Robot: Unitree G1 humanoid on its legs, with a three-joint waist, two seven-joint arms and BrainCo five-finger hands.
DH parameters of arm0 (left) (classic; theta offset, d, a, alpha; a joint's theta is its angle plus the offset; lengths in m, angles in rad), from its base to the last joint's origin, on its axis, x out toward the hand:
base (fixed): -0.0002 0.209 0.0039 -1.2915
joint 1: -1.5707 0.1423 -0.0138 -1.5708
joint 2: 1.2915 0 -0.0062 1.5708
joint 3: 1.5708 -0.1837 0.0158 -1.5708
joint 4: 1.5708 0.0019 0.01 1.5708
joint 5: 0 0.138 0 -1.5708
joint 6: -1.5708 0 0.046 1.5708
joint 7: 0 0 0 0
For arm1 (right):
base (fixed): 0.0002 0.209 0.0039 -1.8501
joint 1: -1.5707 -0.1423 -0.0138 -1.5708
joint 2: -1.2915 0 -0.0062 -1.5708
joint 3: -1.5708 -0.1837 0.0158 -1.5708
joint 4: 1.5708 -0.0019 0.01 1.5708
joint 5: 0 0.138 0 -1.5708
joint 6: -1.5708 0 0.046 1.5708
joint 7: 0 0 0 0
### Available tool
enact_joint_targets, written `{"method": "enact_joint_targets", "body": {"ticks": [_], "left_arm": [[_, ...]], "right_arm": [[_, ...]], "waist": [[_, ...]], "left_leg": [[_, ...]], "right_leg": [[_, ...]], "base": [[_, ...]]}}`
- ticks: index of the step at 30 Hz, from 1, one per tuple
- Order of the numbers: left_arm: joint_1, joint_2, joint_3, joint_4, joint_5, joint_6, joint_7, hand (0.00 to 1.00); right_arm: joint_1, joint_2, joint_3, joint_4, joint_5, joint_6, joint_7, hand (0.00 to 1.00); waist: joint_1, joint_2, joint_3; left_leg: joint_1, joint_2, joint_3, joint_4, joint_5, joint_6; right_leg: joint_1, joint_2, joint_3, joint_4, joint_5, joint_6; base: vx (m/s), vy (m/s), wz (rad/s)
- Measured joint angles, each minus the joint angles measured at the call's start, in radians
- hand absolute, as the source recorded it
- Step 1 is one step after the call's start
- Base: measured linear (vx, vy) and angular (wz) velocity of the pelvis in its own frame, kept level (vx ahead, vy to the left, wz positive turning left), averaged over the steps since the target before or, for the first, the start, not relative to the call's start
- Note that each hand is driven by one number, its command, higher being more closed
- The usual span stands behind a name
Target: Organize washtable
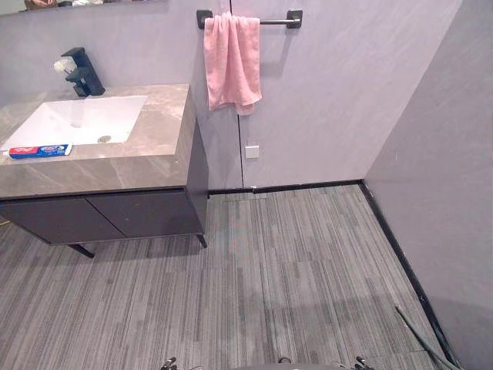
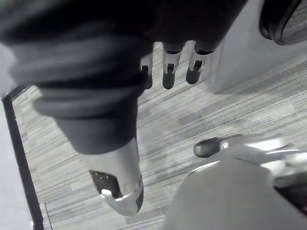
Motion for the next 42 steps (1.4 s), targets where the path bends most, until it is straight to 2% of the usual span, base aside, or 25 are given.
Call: {"method": "enact_joint_targets", "body": {"ticks": [25,29,37,40,42], "left_arm": [[-0.006,0.008,-0.009,0.007,0.0,-0.001,0.0,0.0],[-0.015,0.018,-0.013,0.01,0.0,-0.005,0.0,0.0],[-0.024,0.018,-0.018,0.013,0.0,-0.006,0.0,0.0],[-0.029,0.016,-0.022,0.01,0.0,-0.006,0.001,0.0],[-0.032,0.015,-0.043,0.008,0.0,-0.006,0.0,0.0]], "right_arm": [[-0.024,0.002,0.0,-0.001,-0.02,0.0,0.0,0.0],[-0.025,0.003,0.001,-0.001,-0.02,0.001,0.0,0.0],[-0.034,0.0,0.0,-0.003,-0.019,0.001,0.0,0.0],[-0.041,0.0,-0.021,-0.006,-0.019,0.001,0.001,0.0],[-0.044,0.0,-0.031,-0.013,-0.018,0.001,0.001,0.0]], "waist": [[0.003,-0.014,0.017],[0.003,-0.024,0.023],[0.014,-0.021,0.027],[0.019,-0.012,0.033],[0.02,-0.002,0.045]], "left_leg": [[0.012,0.011,0.034,-0.016,-0.001,0.0],[0.01,0.016,0.038,-0.017,-0.001,0.0],[-0.013,0.016,0.091,-0.011,-0.018,0.01],[-0.037,0.023,0.114,0.033,-0.053,0.017],[-0.035,0.022,0.122,0.07,-0.085,0.025]], "right_leg": [[-0.006,0.013,0.029,-0.005,0.002,-0.003],[-0.011,0.018,0.033,-0.006,0.003,-0.004],[-0.048,0.02,0.083,-0.002,0.003,-0.004],[-0.091,0.022,0.096,0.079,-0.039,0.005],[-0.17,0.014,0.086,0.279,-0.133,0.032]], "base": [[-0.04,-0.006,-0.04],[-0.03,-0.011,-0.04],[-0.03,0.007,-0.19],[0.04,0.024,-0.18],[0.06,0.037,-0.14]]}}
